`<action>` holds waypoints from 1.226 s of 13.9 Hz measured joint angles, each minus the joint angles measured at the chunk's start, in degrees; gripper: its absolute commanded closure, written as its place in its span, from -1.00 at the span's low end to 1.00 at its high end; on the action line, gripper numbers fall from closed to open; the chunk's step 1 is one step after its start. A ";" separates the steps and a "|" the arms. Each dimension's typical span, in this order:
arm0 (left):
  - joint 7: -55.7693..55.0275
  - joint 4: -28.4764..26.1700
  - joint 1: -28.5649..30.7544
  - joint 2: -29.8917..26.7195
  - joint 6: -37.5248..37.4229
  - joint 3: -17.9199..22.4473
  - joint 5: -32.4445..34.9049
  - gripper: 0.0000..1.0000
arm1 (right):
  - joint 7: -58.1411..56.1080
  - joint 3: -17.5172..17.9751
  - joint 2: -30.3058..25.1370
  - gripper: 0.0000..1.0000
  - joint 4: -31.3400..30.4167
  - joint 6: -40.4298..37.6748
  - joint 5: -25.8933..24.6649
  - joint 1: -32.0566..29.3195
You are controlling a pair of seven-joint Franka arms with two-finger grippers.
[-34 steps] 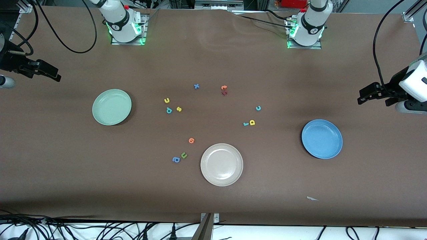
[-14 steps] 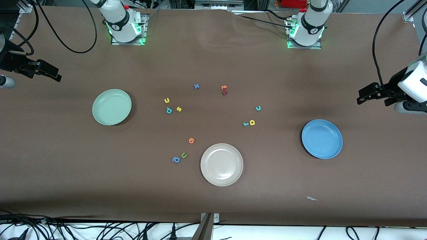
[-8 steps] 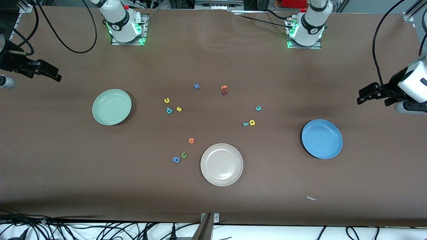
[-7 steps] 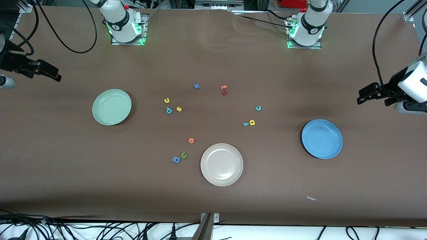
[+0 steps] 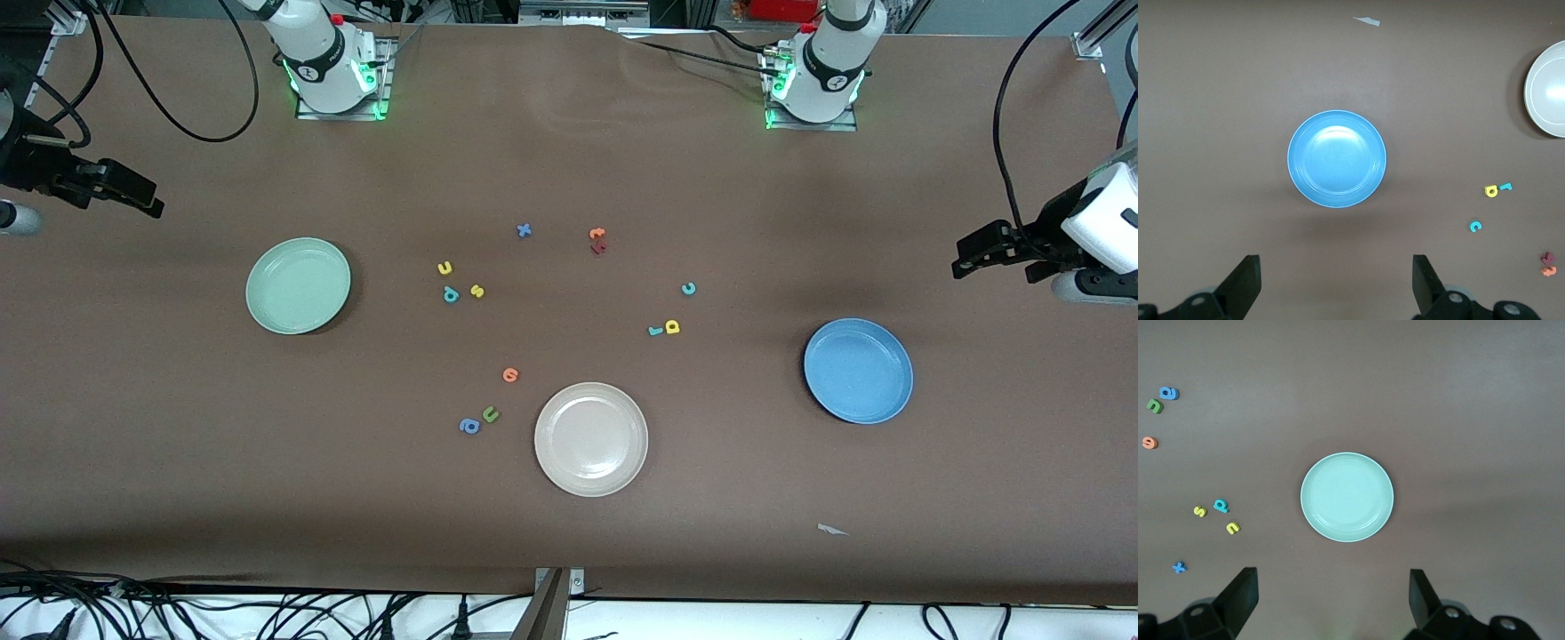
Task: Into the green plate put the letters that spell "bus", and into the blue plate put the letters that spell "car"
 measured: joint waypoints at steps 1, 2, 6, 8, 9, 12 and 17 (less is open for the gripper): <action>0.00 0.00 0.00 0.00 0.00 0.00 0.00 -1.00 | 0.00 0.00 0.00 -1.00 0.00 0.00 0.00 0.00; 0.00 0.00 0.00 0.00 0.00 0.00 0.00 -1.00 | 0.00 0.00 0.00 -1.00 0.00 0.00 0.00 0.00; 0.00 -0.06 0.00 0.00 0.00 0.00 0.00 -1.00 | 0.00 0.00 0.00 -1.00 0.00 0.00 0.00 0.00; 0.00 -0.07 0.00 0.00 0.00 0.00 0.00 -1.00 | 0.00 0.00 0.00 -1.00 0.00 0.00 0.00 0.00; 0.00 -0.07 0.00 0.00 0.00 0.00 0.00 -1.00 | 0.00 0.00 0.00 -1.00 0.00 0.00 0.00 0.00; 0.00 -0.07 0.00 0.00 0.00 0.01 0.00 -1.00 | 0.00 0.01 0.00 -1.00 0.00 0.00 0.00 0.00; -1.22 -0.65 -0.72 1.92 0.24 -1.00 0.00 -1.00 | 0.10 0.52 1.20 -1.00 -0.19 -0.14 0.01 1.53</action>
